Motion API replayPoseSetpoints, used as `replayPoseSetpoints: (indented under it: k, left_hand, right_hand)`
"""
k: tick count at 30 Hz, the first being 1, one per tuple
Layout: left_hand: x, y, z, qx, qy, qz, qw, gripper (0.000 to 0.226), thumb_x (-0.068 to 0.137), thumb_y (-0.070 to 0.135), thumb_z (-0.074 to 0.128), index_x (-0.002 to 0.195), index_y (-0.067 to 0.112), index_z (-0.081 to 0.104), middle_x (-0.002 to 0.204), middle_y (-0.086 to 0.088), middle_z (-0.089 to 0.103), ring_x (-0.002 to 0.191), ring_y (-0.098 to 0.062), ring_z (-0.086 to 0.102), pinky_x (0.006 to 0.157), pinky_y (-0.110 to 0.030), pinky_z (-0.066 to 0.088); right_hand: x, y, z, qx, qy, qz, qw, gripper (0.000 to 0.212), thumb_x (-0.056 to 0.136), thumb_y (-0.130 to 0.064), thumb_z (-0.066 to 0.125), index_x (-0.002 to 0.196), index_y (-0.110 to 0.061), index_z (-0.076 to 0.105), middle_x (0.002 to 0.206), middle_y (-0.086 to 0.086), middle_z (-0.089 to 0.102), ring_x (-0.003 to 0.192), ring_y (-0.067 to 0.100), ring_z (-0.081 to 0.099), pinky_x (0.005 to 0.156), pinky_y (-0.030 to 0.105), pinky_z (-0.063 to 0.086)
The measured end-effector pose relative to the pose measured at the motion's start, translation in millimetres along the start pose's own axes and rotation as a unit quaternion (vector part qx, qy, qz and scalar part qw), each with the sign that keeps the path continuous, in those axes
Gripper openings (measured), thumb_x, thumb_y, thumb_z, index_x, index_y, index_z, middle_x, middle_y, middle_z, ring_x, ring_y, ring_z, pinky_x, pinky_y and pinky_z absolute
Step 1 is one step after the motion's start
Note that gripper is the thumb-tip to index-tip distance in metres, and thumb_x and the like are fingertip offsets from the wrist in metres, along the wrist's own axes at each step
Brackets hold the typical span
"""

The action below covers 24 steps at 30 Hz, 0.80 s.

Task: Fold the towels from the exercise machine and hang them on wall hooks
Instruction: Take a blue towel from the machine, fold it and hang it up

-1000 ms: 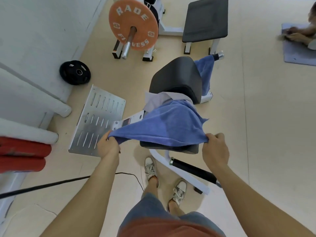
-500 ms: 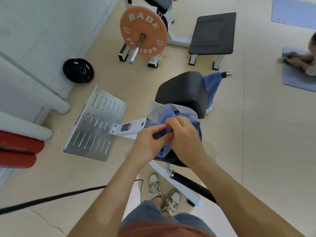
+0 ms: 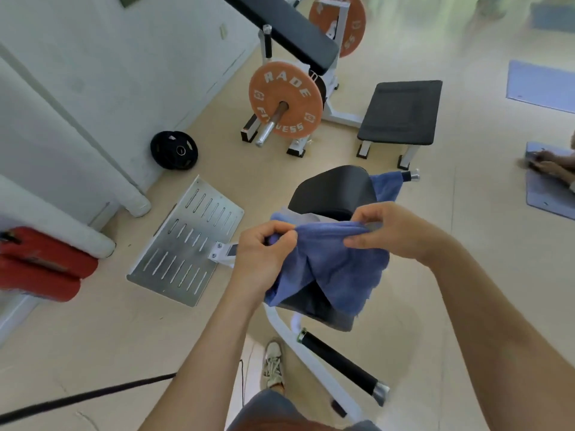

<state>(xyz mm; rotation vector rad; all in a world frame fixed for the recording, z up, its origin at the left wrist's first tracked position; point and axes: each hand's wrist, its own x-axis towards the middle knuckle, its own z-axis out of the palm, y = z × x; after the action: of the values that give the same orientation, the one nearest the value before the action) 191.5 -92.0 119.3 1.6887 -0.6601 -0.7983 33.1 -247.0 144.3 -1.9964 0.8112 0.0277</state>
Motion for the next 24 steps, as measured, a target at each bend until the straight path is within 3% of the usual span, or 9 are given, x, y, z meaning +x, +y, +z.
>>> replayPoseSetpoints:
  k: [3, 6, 9, 11, 13, 16, 18, 21, 24]
  left_hand:
    - [-28.3, 10.2, 26.7, -0.081, 0.014, -0.015, 0.997, 0.028, 0.084, 0.008, 0.061, 0.062, 0.023, 0.072, 0.054, 0.01, 0.061, 0.052, -0.005, 0.055, 0.052, -0.018, 0.045]
    - [-69.5, 17.9, 65.9, -0.224, -0.005, -0.021, 0.974, 0.031, 0.081, 0.007, 0.058, 0.057, 0.02, 0.073, 0.06, 0.003, 0.067, 0.06, -0.01, 0.063, 0.061, -0.022, 0.053]
    - [-114.7, 33.2, 100.5, -0.271, -0.024, 0.004, 0.962, 0.022, 0.08, 0.011, 0.062, 0.063, 0.018, 0.073, 0.061, 0.0, 0.066, 0.06, -0.012, 0.062, 0.056, -0.021, 0.051]
    - [-136.1, 43.6, 113.3, -0.25, -0.002, 0.014, 0.968, 0.02, 0.089, 0.018, 0.056, 0.08, 0.016, 0.074, 0.079, -0.004, 0.07, 0.073, -0.017, 0.065, 0.061, -0.026, 0.051]
    - [-148.0, 55.5, 119.0, -0.219, 0.062, 0.015, 0.974, 0.021, 0.094, 0.014, 0.053, 0.093, 0.02, 0.074, 0.087, -0.002, 0.069, 0.079, -0.017, 0.063, 0.068, -0.029, 0.051]
    - [-163.2, 75.3, 124.2, -0.215, 0.099, 0.034, 0.971, 0.034, 0.091, 0.001, 0.056, 0.107, 0.029, 0.068, 0.079, -0.005, 0.062, 0.074, -0.019, 0.059, 0.07, -0.031, 0.053]
    - [-174.3, 86.4, 127.6, -0.235, 0.094, 0.045, 0.966, 0.047, 0.087, -0.005, 0.059, 0.12, 0.028, 0.06, 0.088, -0.01, 0.069, 0.08, -0.023, 0.066, 0.074, -0.033, 0.057]
    - [-186.0, 99.5, 133.1, -0.326, 0.089, 0.062, 0.939, 0.059, 0.077, -0.004, 0.066, 0.131, 0.018, 0.052, 0.103, -0.018, 0.071, 0.088, -0.028, 0.07, 0.078, -0.036, 0.059]
    - [-190.9, 101.9, 132.9, -0.419, 0.076, 0.027, 0.904, 0.056, 0.078, 0.003, 0.063, 0.131, 0.014, 0.052, 0.112, -0.017, 0.069, 0.101, -0.029, 0.067, 0.09, -0.041, 0.054]
  right_hand:
    - [-37.6, 24.9, -19.9, 0.105, 0.04, -0.003, 0.994, 0.012, 0.087, -0.015, 0.067, 0.098, -0.01, 0.065, 0.081, 0.006, 0.063, 0.075, 0.014, 0.059, 0.067, 0.024, 0.048]
    - [-78.7, 44.3, -28.9, 0.257, 0.057, -0.028, 0.964, 0.02, 0.091, -0.009, 0.06, 0.111, -0.004, 0.058, 0.092, 0.015, 0.06, 0.079, 0.02, 0.061, 0.065, 0.028, 0.053]
    - [-113.1, 47.6, -34.3, 0.386, 0.094, -0.032, 0.917, 0.013, 0.094, -0.005, 0.055, 0.107, -0.002, 0.054, 0.087, 0.011, 0.056, 0.075, 0.018, 0.058, 0.054, 0.026, 0.054]
    - [-128.7, 38.7, -39.4, 0.418, 0.099, -0.033, 0.902, 0.005, 0.093, -0.004, 0.053, 0.096, -0.008, 0.055, 0.084, 0.007, 0.054, 0.077, 0.018, 0.056, 0.049, 0.026, 0.051]
    - [-141.8, 29.7, -45.2, 0.417, 0.074, -0.066, 0.903, 0.007, 0.091, -0.01, 0.055, 0.093, -0.003, 0.056, 0.082, 0.01, 0.051, 0.076, 0.02, 0.051, 0.049, 0.027, 0.044]
    - [-162.1, 12.4, -47.8, 0.411, 0.008, -0.128, 0.903, 0.018, 0.092, -0.019, 0.058, 0.087, -0.002, 0.054, 0.07, 0.008, 0.042, 0.059, 0.013, 0.042, 0.048, 0.023, 0.035]
    - [-172.8, 4.1, -44.0, 0.416, -0.032, -0.156, 0.895, 0.018, 0.091, -0.024, 0.059, 0.084, -0.009, 0.053, 0.067, 0.005, 0.042, 0.057, 0.011, 0.043, 0.052, 0.022, 0.039]
    - [-182.8, -4.4, -35.8, 0.466, -0.096, -0.174, 0.862, 0.017, 0.096, -0.016, 0.052, 0.084, -0.005, 0.056, 0.067, 0.004, 0.057, 0.06, 0.01, 0.055, 0.054, 0.019, 0.046]
    - [-184.7, -12.4, -26.6, 0.507, -0.118, -0.178, 0.835, 0.018, 0.091, -0.019, 0.052, 0.083, -0.009, 0.065, 0.073, 0.003, 0.068, 0.068, 0.013, 0.065, 0.061, 0.02, 0.054]
